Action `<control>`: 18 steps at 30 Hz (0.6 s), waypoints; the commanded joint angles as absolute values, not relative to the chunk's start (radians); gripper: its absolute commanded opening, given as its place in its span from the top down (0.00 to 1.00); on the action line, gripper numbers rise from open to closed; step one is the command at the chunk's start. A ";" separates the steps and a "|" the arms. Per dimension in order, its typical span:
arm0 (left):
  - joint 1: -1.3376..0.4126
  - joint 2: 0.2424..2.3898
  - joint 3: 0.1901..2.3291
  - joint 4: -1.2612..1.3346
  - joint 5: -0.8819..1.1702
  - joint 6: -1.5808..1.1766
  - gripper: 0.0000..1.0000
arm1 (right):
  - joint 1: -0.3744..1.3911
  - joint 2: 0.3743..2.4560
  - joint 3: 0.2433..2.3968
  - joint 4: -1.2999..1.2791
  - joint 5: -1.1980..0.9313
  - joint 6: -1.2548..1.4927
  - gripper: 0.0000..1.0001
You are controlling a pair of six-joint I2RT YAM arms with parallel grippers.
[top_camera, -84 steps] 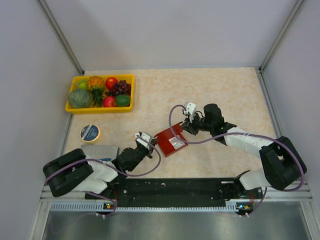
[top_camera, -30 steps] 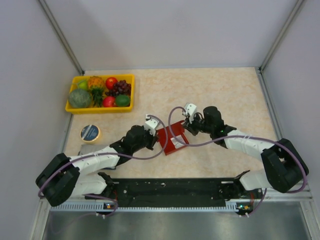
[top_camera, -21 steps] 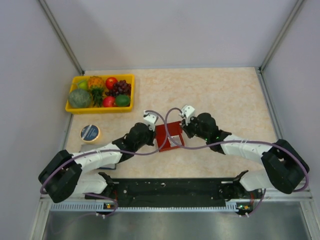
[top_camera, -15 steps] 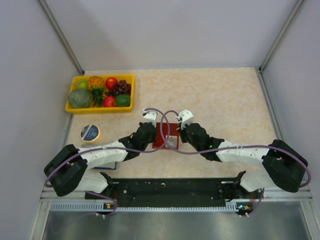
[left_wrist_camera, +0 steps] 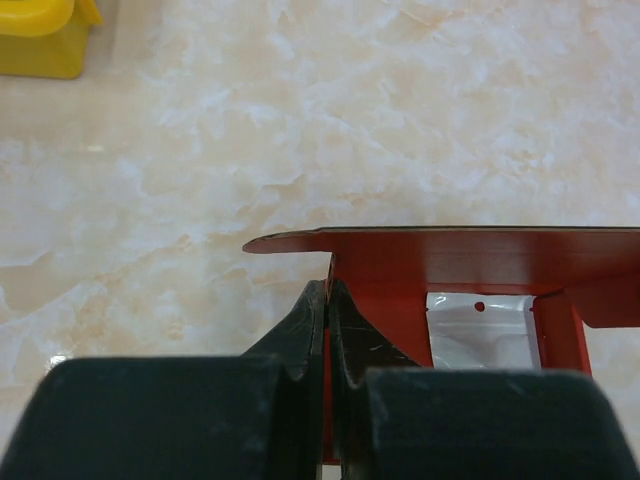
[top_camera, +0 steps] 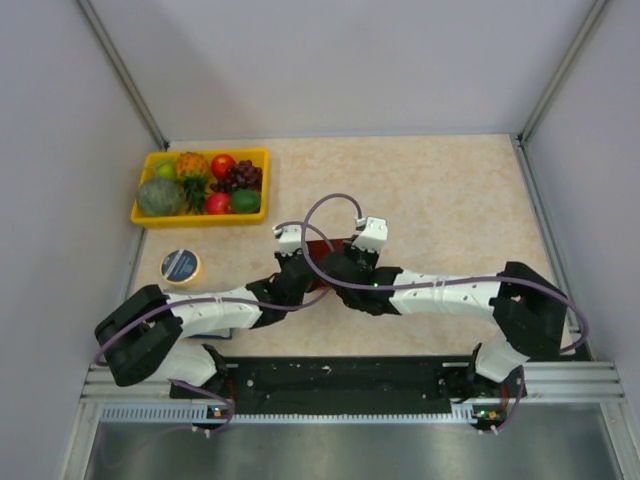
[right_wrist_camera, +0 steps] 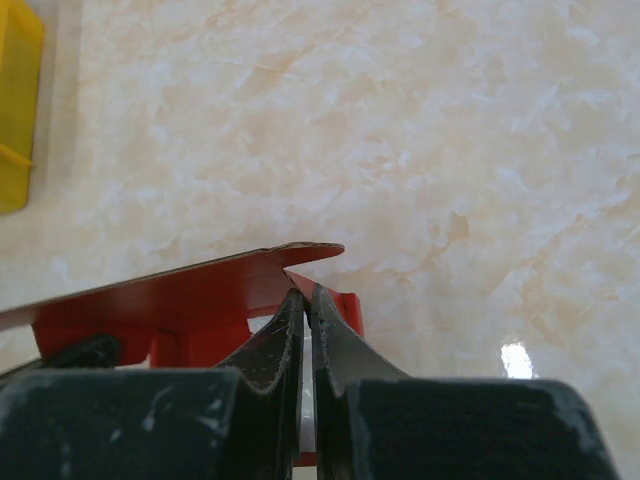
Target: Fold the paper box
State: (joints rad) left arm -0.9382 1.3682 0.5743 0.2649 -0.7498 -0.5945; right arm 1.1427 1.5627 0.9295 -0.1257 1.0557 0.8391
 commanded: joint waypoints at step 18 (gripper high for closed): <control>-0.969 1.436 0.442 0.712 -0.799 -0.482 1.00 | 1.193 1.640 0.646 0.335 1.105 0.735 1.00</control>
